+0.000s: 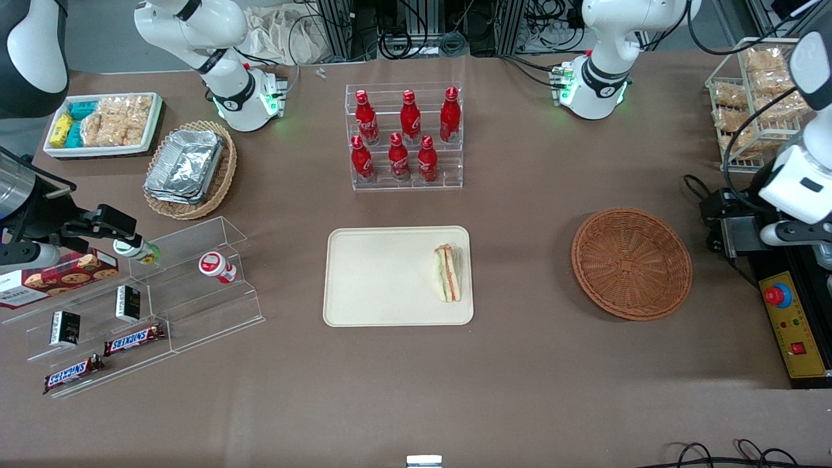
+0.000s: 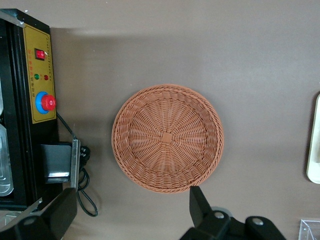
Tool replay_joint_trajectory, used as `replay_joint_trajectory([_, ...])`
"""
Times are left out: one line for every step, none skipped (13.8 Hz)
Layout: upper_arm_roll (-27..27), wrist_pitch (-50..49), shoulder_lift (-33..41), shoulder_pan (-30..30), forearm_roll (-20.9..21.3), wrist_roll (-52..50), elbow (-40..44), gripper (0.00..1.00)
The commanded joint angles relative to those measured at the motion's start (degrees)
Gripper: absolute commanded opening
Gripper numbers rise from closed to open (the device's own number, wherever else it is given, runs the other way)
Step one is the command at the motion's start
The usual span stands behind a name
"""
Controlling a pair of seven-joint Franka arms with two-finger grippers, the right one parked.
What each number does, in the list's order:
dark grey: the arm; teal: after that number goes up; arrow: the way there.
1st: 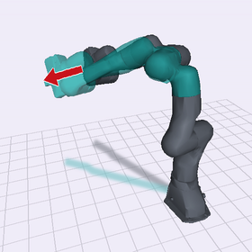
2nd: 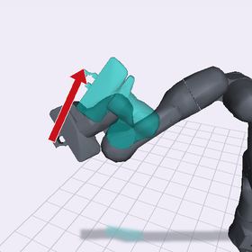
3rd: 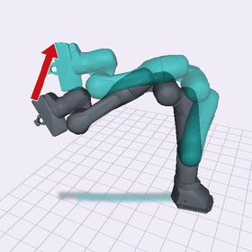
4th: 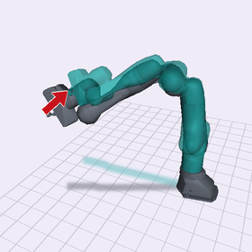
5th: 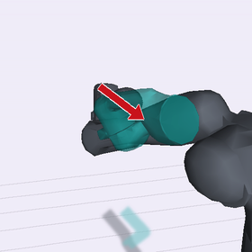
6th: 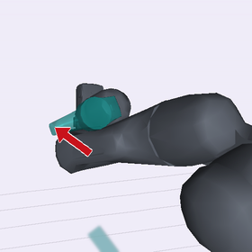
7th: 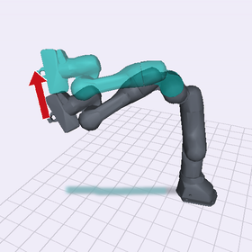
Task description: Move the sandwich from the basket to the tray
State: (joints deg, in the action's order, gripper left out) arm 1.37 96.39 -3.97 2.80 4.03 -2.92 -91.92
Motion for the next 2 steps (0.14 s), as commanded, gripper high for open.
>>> replay_joint_trajectory([1.0,-2.17,-2.18,0.89,-1.74,0.28,3.77,1.0])
replay_joint_trajectory([1.0,-2.34,-2.01,0.8,-1.74,0.37,3.68,1.0])
